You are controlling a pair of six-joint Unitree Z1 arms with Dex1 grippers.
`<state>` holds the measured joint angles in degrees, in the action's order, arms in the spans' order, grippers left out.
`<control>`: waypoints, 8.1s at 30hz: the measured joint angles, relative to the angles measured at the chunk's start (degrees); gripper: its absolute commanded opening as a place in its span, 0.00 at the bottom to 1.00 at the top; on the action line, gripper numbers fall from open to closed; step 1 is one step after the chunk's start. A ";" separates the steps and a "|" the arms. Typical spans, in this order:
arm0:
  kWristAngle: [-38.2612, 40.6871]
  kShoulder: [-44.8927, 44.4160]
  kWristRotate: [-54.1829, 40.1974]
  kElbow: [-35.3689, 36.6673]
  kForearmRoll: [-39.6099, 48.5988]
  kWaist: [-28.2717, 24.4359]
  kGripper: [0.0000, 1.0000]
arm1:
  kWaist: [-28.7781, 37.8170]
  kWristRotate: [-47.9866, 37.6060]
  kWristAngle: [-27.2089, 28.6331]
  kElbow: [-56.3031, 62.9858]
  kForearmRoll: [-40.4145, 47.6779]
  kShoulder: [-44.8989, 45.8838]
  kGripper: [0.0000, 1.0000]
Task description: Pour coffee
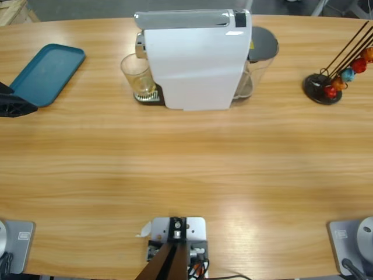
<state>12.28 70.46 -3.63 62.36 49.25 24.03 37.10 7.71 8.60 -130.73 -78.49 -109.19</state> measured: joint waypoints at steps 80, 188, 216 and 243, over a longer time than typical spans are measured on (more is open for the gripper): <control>-5.99 -11.91 -3.25 -23.12 -28.49 14.34 0.99 | 6.50 4.76 -21.39 79.77 40.73 41.30 1.00; -15.07 -12.84 1.49 -28.26 -36.65 14.35 0.95 | 6.50 0.61 -14.29 80.95 42.80 43.41 1.00; -14.50 -12.58 1.49 -28.26 -36.66 14.35 0.96 | 6.50 0.59 -14.29 80.95 42.80 43.41 1.00; -14.48 -12.12 1.49 -28.26 -36.66 14.35 0.95 | 6.50 0.59 -14.29 80.95 42.80 43.41 0.99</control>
<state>-2.20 58.34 -2.14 34.10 12.60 38.38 43.60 8.29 -5.69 -49.78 -35.69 -65.78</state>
